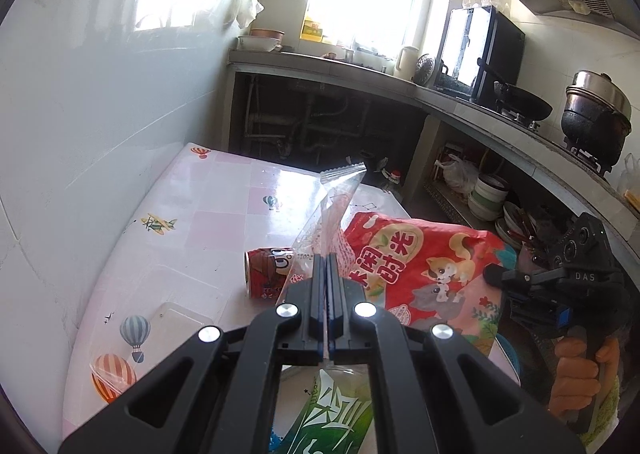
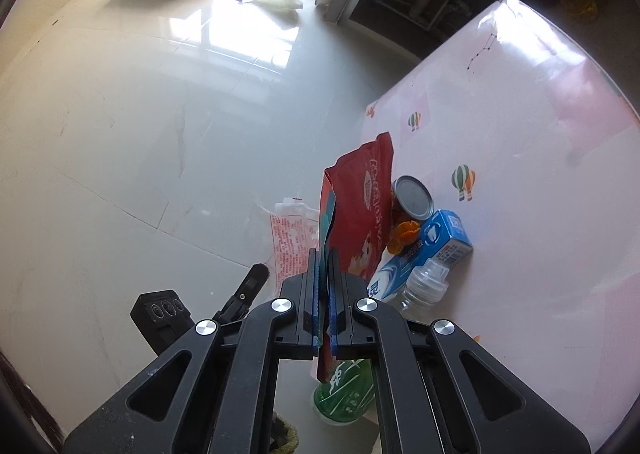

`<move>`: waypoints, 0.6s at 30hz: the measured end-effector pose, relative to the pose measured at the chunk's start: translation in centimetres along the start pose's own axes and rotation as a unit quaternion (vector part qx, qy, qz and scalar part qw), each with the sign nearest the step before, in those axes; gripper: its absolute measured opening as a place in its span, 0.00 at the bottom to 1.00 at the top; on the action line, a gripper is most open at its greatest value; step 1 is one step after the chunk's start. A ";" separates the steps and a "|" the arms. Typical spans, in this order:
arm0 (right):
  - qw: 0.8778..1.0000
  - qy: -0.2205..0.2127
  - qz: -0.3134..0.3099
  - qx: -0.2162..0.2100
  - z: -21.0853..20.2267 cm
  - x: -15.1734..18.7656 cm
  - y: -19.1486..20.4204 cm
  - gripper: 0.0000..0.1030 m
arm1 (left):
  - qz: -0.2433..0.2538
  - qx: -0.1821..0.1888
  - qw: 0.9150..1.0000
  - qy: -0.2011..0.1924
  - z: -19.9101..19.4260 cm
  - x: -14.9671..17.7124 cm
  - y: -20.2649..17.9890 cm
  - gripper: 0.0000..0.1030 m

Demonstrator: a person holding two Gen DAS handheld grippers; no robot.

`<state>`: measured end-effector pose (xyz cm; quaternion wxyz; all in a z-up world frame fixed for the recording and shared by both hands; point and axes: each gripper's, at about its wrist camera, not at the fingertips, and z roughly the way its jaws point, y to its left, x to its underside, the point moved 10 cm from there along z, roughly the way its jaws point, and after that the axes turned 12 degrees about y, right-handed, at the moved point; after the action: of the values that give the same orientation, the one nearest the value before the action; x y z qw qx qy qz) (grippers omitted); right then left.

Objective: Collect trash
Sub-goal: 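Lift both bags off the table and carry them toward the wastebasket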

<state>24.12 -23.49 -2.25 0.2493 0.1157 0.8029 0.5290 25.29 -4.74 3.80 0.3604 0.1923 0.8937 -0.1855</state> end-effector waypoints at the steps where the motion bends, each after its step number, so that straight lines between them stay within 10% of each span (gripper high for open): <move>1: 1.000 -0.003 -0.002 -0.001 -0.4 0.0 -0.1 0.03 | 0.002 0.000 1.000 -0.001 -0.1 -0.1 -0.2 0.01; 18: 0.998 -0.065 -0.016 -0.012 -5.5 0.0 -0.8 0.03 | 0.039 0.016 0.999 -0.015 -0.9 -1.2 -5.0 0.01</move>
<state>21.28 -28.19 -1.20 0.3107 0.1345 0.7803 0.5258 23.18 -8.86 6.29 0.3774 0.2304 0.8770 -0.1882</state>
